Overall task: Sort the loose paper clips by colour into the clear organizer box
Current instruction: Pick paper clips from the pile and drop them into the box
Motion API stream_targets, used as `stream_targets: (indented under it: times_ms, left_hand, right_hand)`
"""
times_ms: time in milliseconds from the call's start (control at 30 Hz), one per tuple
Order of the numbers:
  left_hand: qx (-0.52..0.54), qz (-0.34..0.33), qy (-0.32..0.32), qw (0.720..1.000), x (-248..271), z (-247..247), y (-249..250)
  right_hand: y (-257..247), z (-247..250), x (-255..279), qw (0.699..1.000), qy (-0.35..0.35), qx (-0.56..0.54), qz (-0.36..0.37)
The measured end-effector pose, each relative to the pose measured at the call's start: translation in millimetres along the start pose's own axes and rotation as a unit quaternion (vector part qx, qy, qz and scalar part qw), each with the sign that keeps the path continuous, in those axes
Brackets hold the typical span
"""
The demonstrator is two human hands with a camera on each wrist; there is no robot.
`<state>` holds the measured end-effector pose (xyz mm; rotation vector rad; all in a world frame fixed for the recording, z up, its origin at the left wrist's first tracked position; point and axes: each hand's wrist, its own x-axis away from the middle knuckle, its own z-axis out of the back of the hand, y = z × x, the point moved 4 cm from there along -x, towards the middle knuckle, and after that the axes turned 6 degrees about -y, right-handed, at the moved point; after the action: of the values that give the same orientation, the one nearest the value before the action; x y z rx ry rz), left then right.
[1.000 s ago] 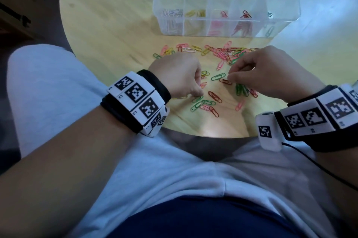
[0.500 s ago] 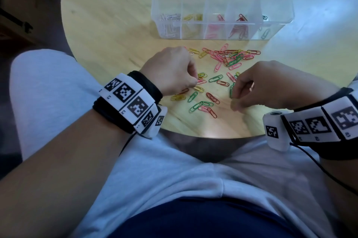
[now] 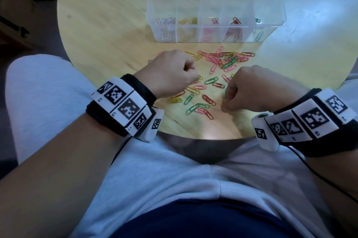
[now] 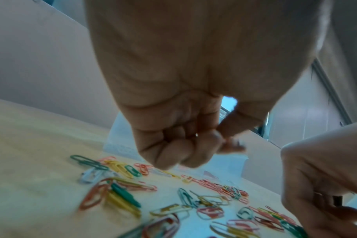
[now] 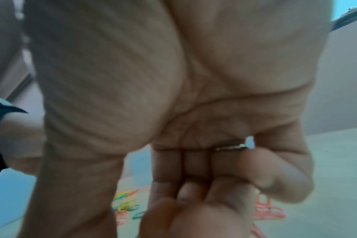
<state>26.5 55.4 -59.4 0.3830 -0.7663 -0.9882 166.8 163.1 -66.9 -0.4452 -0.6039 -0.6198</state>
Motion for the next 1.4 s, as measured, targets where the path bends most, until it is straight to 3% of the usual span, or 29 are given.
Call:
stream_targets:
  times_ms: [100, 200, 333, 433, 500, 700, 933, 1167, 1267, 1400]
  left_hand:
    - [-0.008, 0.008, -0.007, 1.000, 0.1, -5.1, 5.2]
    - [-0.030, 0.013, 0.025, 0.999, 1.1, -0.5, 9.5]
    - [-0.026, 0.007, 0.067, 0.997, 2.7, 3.3, 13.5]
    - [-0.037, 0.009, 0.081, 0.996, 4.2, -3.2, 16.4]
    - [-0.078, -0.006, 0.065, 0.995, 2.5, -11.0, 16.4]
    - [-0.055, -0.056, 0.002, 0.997, -3.3, -25.1, 11.7]
    - [-0.170, -0.021, -0.031, 0.985, -7.2, -29.6, 4.0]
    - [-0.164, 0.010, -0.018, 0.986, -9.9, -27.8, 3.9]
    - [-0.162, 0.005, -0.018, 0.987, -7.4, -27.9, 5.7]
    - [-0.075, 0.008, -0.003, 0.997, -5.1, -18.2, 7.7]
  right_hand:
    - [-6.8, -1.9, 1.3, 0.999, 0.008, 0.038, 0.004]
    - [-11.0, -4.1, 1.7, 0.999, 0.001, 0.035, 0.016]
    - [-4.5, 7.4, 3.7, 0.993, -0.003, -0.112, 0.046]
    - [6.9, 21.8, 6.4, 0.939, 0.035, -0.339, 0.054]
    - [15.0, 26.6, 5.8, 0.899, 0.073, -0.430, 0.044]
    - [18.6, 27.6, 0.6, 0.849, 0.117, -0.514, 0.031]
    - [16.3, 33.1, -1.1, 0.791, 0.166, -0.586, 0.049]
    - [17.8, 27.3, -9.0, 0.826, 0.131, -0.545, 0.067]
    - [18.8, 24.8, -12.2, 0.842, 0.119, -0.525, 0.041]
    - [20.8, 24.1, -13.3, 0.877, 0.087, -0.473, 0.027]
